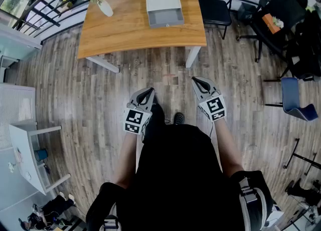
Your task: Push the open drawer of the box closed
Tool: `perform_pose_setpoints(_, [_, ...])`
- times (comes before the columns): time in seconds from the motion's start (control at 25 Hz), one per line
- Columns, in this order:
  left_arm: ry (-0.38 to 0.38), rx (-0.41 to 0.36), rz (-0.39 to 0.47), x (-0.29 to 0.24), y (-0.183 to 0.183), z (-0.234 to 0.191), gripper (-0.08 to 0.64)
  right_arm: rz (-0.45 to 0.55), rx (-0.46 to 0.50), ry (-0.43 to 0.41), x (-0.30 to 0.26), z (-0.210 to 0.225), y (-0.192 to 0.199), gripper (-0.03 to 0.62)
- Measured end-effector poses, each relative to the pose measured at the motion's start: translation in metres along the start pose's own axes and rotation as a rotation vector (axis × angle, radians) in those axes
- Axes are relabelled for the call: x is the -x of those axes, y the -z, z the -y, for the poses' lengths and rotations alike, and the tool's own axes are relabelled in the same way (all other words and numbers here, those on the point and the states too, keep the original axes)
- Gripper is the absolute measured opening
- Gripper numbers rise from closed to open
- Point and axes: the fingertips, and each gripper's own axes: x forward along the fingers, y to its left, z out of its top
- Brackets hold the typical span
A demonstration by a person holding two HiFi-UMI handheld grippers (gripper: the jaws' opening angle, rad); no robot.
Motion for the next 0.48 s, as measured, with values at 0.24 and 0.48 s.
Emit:
perform_pose_setpoints(0.24, [-0.009, -0.002, 0.004, -0.005, -0.007, -0.01, 0.023, -0.006, 0.013, -0.003, -0.008, 0.005, -0.002, 0.015])
perform_pose_setpoints(0.48, [-0.005, -0.001, 0.003, -0.013, -0.011, -0.022, 0.023, -0.015, 0.006, 0.011, -0.017, 0.013, -0.005, 0.015])
